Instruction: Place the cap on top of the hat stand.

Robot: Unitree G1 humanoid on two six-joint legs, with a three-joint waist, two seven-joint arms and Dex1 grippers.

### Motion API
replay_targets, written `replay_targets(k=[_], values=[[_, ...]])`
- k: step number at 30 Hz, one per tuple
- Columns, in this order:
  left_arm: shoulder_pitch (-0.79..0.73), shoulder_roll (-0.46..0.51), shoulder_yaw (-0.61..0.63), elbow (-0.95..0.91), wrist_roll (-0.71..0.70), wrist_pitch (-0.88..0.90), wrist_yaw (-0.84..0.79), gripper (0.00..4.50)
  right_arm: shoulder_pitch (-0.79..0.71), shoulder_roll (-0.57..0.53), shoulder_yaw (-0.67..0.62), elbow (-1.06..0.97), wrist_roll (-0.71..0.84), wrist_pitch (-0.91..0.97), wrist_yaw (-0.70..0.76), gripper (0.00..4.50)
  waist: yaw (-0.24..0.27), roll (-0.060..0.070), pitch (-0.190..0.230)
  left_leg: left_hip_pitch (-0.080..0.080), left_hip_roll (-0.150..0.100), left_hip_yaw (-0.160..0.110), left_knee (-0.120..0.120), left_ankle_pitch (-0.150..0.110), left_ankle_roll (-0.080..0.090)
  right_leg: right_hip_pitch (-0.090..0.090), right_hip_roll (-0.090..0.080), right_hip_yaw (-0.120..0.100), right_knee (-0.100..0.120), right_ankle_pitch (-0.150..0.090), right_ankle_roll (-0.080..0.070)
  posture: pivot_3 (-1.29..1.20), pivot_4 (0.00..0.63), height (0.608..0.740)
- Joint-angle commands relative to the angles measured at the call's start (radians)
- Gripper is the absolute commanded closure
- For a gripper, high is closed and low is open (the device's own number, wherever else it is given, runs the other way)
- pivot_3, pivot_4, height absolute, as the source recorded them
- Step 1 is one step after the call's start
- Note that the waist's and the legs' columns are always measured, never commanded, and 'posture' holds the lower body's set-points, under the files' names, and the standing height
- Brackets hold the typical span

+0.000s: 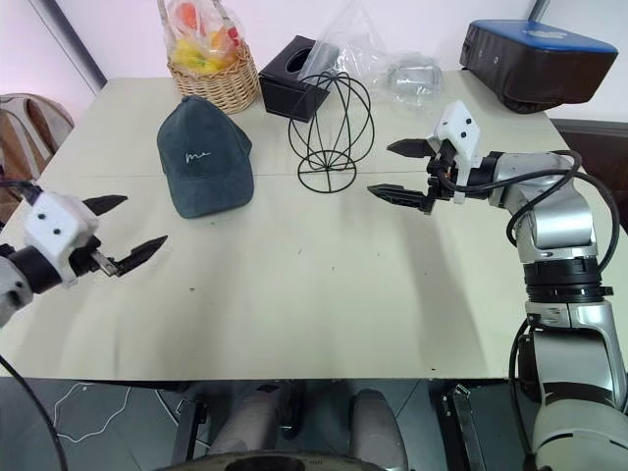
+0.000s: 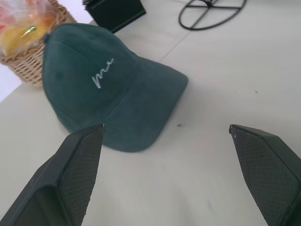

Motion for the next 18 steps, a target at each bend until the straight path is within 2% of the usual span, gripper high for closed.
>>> replay_targets(k=[1, 11, 18], values=[[0.008, -0.024, -0.04, 0.009, 0.134, -0.129, 0.061, 0.03, -0.006, -0.003, -0.025, -0.019, 0.01, -0.014, -0.004, 0.0, 0.001, 0.0, 0.0, 0.0, 0.0, 0.0, 0.0, 0.0, 0.0, 0.0, 0.0, 0.0, 0.0, 0.0, 0.0, 0.0, 0.15, 0.74], [-0.019, -0.191, -0.194, 0.204, 0.447, -0.401, 0.317, 0.03, 0.015, 0.004, -0.025, -0.043, 0.015, -0.01, -0.02, 0.0, 0.001, 0.0, 0.0, 0.0, 0.0, 0.0, 0.0, 0.0, 0.0, 0.0, 0.0, 0.0, 0.0, 0.0, 0.0, 0.0, 0.15, 0.74], [-0.084, -0.241, -0.29, 0.377, 0.601, -0.525, 0.441, 0.03, 0.022, 0.009, -0.025, -0.062, 0.02, -0.001, -0.03, 0.0, 0.001, 0.0, 0.0, 0.0, 0.0, 0.0, 0.0, 0.0, 0.0, 0.0, 0.0, 0.0, 0.0, 0.0, 0.0, 0.0, 0.15, 0.74]])
